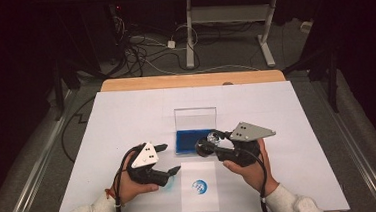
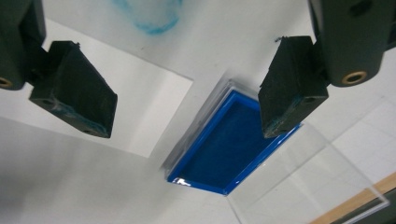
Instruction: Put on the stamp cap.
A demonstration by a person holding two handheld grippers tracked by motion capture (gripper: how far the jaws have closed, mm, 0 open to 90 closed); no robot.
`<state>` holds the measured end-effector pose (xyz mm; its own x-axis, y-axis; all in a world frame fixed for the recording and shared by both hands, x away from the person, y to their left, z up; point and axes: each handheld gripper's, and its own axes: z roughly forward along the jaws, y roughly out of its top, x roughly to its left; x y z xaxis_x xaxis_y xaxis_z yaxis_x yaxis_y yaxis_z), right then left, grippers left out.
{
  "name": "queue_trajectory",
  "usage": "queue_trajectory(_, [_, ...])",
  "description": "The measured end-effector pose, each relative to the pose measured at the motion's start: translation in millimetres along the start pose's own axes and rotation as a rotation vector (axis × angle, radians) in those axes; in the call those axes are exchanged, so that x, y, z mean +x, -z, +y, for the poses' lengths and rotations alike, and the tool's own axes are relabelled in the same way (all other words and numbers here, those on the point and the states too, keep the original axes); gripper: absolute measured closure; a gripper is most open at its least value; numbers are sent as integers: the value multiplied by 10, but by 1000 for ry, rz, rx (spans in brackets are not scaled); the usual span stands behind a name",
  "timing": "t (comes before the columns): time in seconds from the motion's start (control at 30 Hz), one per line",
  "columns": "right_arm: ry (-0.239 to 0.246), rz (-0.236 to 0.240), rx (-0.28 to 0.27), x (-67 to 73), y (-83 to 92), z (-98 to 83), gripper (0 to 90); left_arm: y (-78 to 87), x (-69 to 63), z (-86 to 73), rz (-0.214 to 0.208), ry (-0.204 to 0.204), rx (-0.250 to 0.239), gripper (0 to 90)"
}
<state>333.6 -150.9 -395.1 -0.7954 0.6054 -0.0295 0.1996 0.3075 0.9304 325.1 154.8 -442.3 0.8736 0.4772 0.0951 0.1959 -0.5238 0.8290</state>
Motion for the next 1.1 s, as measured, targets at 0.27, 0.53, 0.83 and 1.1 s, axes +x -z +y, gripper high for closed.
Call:
queue_trajectory(0.27, [9, -19, 12, -49, 74, 11, 569, 115, 20, -88, 51, -19, 17, 188])
queue_trajectory(0.53, [23, -43, 18, -104, 146, 22, 569, 219, 45, -189, 80, -18, 29, 179])
queue_trajectory(0.83, [15, -72, 23, -194, 224, 28, 569, 299, 50, -315, 113, -22, 59, 179])
queue_trajectory(1.1, [11, -94, 35, -272, 268, 18, 569, 385, 65, -451, 143, -14, 91, 179])
